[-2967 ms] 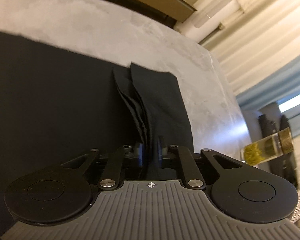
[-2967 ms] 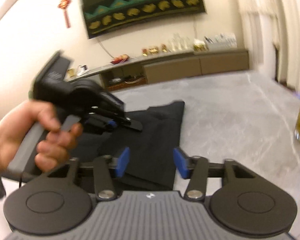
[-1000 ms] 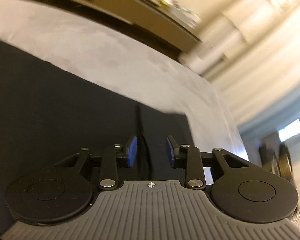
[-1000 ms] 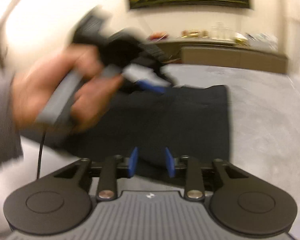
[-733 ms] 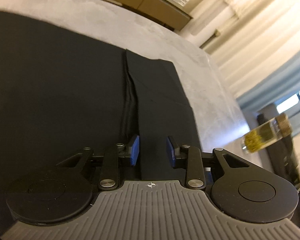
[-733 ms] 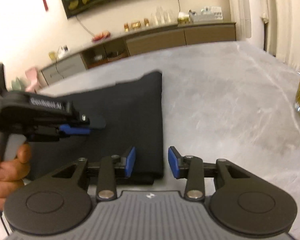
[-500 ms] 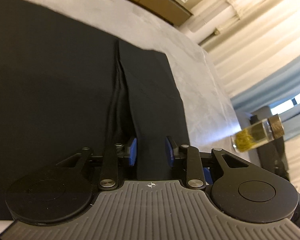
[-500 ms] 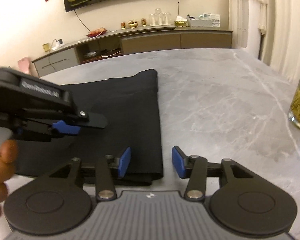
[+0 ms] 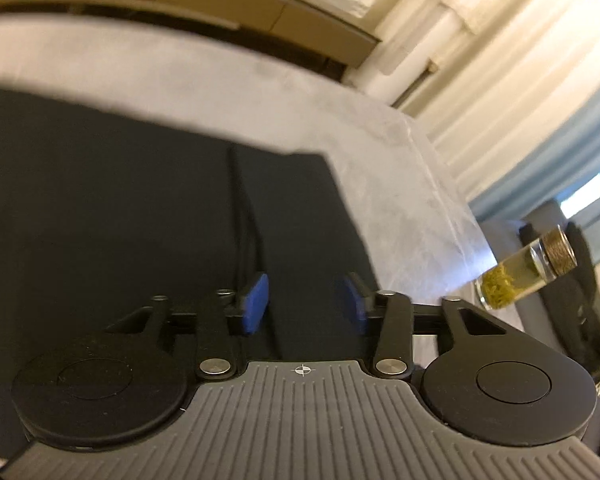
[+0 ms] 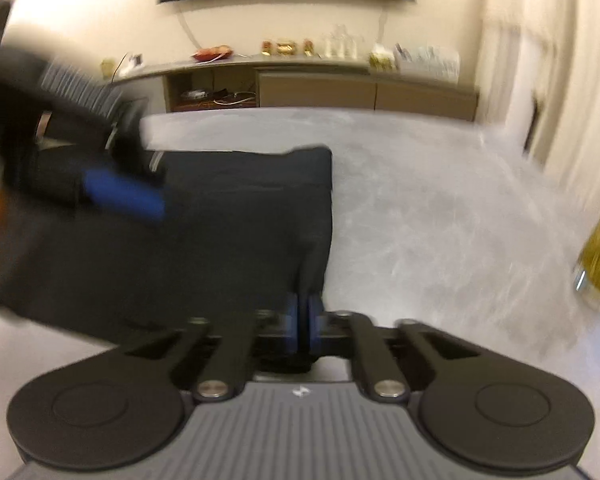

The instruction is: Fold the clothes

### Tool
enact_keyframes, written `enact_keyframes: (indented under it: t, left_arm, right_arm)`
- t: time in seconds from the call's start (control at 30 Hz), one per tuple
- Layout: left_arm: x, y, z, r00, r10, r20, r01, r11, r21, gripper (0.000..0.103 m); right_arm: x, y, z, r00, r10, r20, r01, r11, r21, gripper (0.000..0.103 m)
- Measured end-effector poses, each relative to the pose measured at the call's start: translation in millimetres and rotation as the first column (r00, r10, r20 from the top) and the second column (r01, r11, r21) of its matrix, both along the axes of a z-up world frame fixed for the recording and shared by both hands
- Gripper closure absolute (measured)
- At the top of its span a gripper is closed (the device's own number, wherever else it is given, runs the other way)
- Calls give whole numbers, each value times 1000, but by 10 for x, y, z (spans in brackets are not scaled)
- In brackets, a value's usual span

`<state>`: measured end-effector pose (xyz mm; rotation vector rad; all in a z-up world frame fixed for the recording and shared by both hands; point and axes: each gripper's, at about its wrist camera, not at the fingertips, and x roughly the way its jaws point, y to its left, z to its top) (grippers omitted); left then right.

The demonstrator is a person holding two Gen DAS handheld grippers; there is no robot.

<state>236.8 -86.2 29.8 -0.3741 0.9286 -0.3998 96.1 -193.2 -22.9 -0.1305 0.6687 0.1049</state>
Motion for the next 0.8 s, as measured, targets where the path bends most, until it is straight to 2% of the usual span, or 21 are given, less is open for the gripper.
enact_keyframes:
  t: [0.07,0.1,0.17,0.27,0.33,0.37,0.4,0.47,0.53,0.57,0.63,0.67,0.7,0.77,0.8]
  left_arm:
    - [139,-226,71,996,-90,-16,91,995,40,39]
    - [221,-352,93,992,-121,-19,122,990,73,38]
    - [377,-596,83,986,-161,-35,164,973,165,33]
    - [566,-816,-65,976,-197,-95,216,939,268,35]
    - [642,-896,-170,972,-206,-116,233,913,334,56]
    - [629,-897,-213,972,-209,-106,234,907,350,85]
    - [593,-857,-226,973,-215,-88,232,909,346,99]
    - [492,-566,-122,981,-191,-45,196,939,282,103]
    - [388,-246,0,988,-157,-4,155,966,208,103]
    - [336,-85,60,990,-139,16,135,976,169,103]
    - [247,266,149,995,-91,43,86,991,101,103]
    - [233,452,98,998,-59,30,56,995,87,103]
    - [226,633,22,1000,-26,11,25,997,79,103]
    - [212,994,-130,999,38,-28,-36,997,64,102]
    - [199,1077,-186,998,53,-37,-51,998,49,97]
  right_arm:
    - [-65,129,22,999,30,46,-26,997,-79,99]
    - [-97,188,25,997,44,67,-36,992,-117,99]
    - [-164,296,20,991,73,108,-52,981,-187,99]
    - [-241,407,14,982,113,149,-73,966,-247,99]
    - [-275,445,15,977,137,165,-91,962,-258,99]
    - [-286,453,18,974,149,171,-102,961,-256,99]
    - [-295,454,30,971,156,180,-109,963,-247,99]
    - [-310,453,59,965,169,198,-123,966,-227,99]
    - [-326,452,88,959,182,217,-137,969,-206,95]
    - [-357,439,138,953,187,237,-148,974,-171,85]
    - [-444,377,279,940,204,274,-196,979,-55,56]
    - [-463,356,330,936,217,276,-227,974,3,52]
    - [-477,336,376,933,231,276,-257,964,62,51]
    - [-390,355,335,943,244,228,-273,956,106,52]
    - [-341,368,307,947,250,202,-278,953,124,54]
